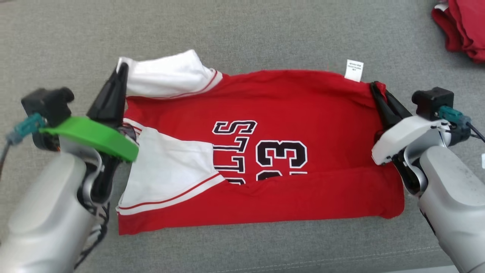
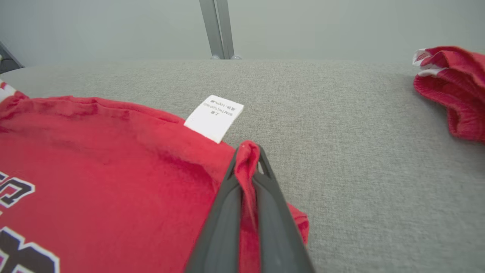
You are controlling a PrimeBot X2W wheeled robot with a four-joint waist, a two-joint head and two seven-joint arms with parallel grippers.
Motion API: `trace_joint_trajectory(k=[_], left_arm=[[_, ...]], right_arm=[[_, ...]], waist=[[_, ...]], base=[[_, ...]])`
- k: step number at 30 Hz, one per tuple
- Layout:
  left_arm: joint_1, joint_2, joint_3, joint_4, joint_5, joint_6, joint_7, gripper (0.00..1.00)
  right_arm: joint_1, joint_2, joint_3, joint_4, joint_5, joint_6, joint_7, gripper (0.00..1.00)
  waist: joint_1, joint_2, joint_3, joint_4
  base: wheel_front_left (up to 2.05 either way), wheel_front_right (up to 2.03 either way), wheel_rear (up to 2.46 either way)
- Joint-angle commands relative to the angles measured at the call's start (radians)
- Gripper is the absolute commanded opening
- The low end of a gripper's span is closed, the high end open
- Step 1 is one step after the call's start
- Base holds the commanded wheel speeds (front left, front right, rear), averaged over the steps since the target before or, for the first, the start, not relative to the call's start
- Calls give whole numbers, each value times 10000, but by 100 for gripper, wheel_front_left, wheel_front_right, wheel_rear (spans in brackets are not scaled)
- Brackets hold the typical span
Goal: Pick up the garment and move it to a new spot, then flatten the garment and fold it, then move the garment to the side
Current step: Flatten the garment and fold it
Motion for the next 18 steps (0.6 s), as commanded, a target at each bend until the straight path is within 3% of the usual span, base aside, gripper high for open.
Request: trace_joint_trajectory(k=[1, 9, 18], left_arm=[[588, -17, 182, -382, 218, 167, -30, 0], [2837, -215, 1155, -1914, 927, 698, -33, 0], [4861, -723, 1875, -2482, 1226, 958, -35, 0]], right_arm=[[217, -75, -91, -79, -111, -20, -125, 0], [1136, -243, -550, -670, -169, -20, -382, 0], [3072, -132, -1160, -2128, -174, -20, -420, 0]], waist=[[0, 0, -170, 89], [0, 0, -369, 190], [0, 0, -955, 235]], base=[[0, 0, 0], [0, 0, 0], [0, 0, 0]])
